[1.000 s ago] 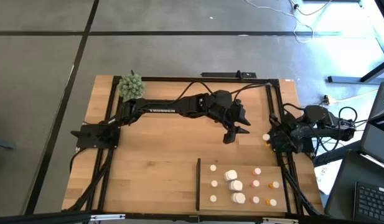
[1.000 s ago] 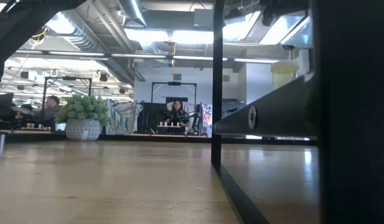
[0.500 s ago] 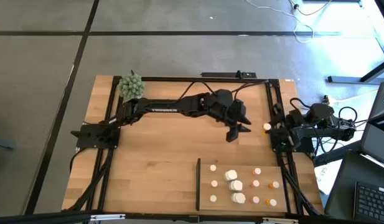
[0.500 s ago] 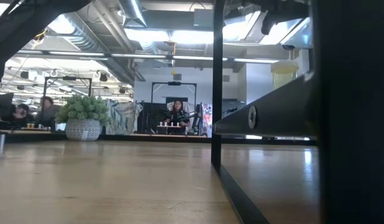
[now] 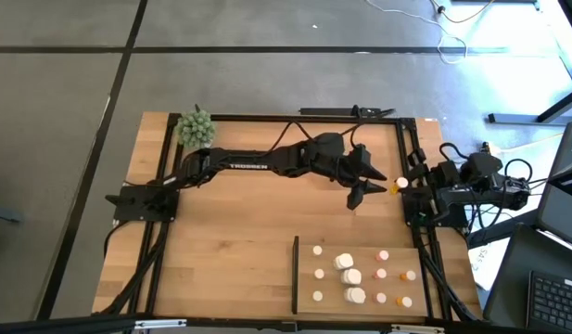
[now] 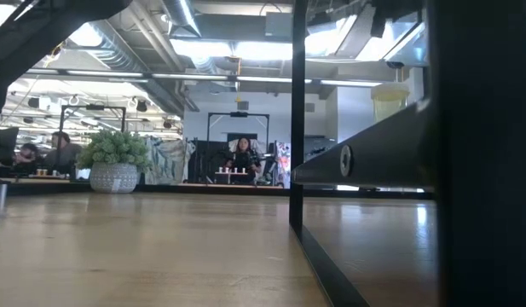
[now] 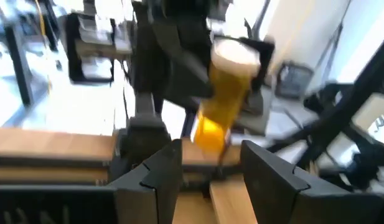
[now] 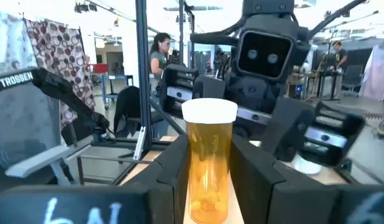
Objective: Pick and place medicine bottles onto shelf by color
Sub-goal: Put the orange pill bottle on the shelf aligned with the other orange pill bottles
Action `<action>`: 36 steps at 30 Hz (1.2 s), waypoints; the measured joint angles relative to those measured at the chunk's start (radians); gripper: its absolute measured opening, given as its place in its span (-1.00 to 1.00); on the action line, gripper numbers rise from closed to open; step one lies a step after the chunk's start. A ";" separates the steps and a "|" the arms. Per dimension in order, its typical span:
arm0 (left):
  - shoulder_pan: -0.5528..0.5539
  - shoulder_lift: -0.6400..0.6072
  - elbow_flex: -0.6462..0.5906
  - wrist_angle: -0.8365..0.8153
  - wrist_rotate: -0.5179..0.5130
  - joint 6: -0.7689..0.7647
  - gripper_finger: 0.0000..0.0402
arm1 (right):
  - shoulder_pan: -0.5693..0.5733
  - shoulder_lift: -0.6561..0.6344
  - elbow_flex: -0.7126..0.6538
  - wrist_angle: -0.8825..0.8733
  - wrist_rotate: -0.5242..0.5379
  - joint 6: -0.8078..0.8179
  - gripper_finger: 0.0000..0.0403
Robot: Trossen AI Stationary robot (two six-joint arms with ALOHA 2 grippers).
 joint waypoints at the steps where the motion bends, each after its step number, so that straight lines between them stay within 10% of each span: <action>1: 0.000 0.010 0.003 0.027 -0.018 0.000 -0.22 | 0.000 0.001 0.000 0.001 0.001 -0.008 -0.49; 36: -0.007 0.016 0.000 0.064 -0.067 0.061 -0.22 | 0.000 0.117 0.000 0.106 0.039 -0.074 -0.48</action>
